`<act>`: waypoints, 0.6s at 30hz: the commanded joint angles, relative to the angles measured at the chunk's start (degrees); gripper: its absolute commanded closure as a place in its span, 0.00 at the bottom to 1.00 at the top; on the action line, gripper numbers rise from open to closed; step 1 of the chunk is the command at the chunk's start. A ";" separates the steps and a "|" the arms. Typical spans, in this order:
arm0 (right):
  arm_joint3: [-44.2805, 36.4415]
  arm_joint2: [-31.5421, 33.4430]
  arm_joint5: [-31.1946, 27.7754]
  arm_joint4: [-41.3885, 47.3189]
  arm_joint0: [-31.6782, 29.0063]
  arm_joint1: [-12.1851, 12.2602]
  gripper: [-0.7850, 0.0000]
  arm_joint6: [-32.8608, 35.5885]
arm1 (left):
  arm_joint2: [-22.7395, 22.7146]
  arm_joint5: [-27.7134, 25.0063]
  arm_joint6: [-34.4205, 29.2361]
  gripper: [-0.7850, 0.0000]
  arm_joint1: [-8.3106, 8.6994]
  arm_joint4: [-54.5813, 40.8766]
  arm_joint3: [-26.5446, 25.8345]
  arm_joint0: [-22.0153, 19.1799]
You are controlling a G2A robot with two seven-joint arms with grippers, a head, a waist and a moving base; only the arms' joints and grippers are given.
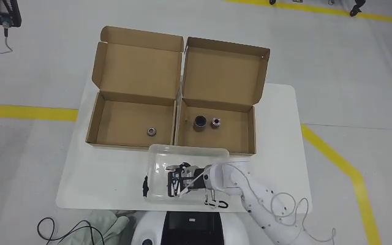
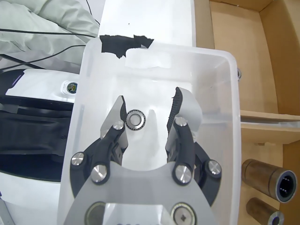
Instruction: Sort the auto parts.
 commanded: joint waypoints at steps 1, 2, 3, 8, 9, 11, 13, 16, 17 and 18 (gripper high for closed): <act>1.19 -1.05 0.19 0.12 0.74 -0.12 0.55 0.93 | 0.00 0.00 0.00 0.00 0.00 0.00 0.00 0.00; 1.76 -1.47 0.42 0.20 1.13 -0.19 0.55 1.35 | 0.00 0.00 0.00 0.00 0.00 0.00 0.00 0.00; 2.24 -1.87 0.66 0.10 1.55 -0.25 0.55 1.83 | 0.00 0.00 0.00 0.00 0.00 0.00 0.00 0.00; 4.20 -3.63 0.87 -0.21 3.16 -0.43 0.55 3.22 | 0.00 0.00 0.00 0.00 0.00 0.00 0.00 0.00; 4.58 -3.93 0.69 -0.37 3.45 -0.43 0.55 3.32 | 0.00 0.00 0.00 0.00 0.00 0.00 0.00 0.00; 5.32 -4.41 0.51 -0.75 3.96 -0.41 0.54 3.28 | 0.00 0.00 0.00 0.00 0.00 0.00 0.00 0.00; 6.00 -4.72 0.61 -1.00 4.31 -0.36 0.49 2.88 | 0.00 0.00 0.00 0.00 0.00 0.00 0.00 0.00; 6.66 -5.31 0.91 -2.11 4.81 -0.28 0.47 2.69 | 0.00 0.00 0.00 0.00 0.00 0.00 0.00 0.00; 6.72 -5.58 1.02 -2.61 4.92 -0.25 0.46 2.42 | 0.00 0.00 0.00 0.00 0.00 0.00 0.00 0.00; 6.72 -5.87 1.00 -3.16 5.05 -0.22 0.45 1.96 | 0.00 0.00 0.00 0.00 0.00 0.00 0.00 0.00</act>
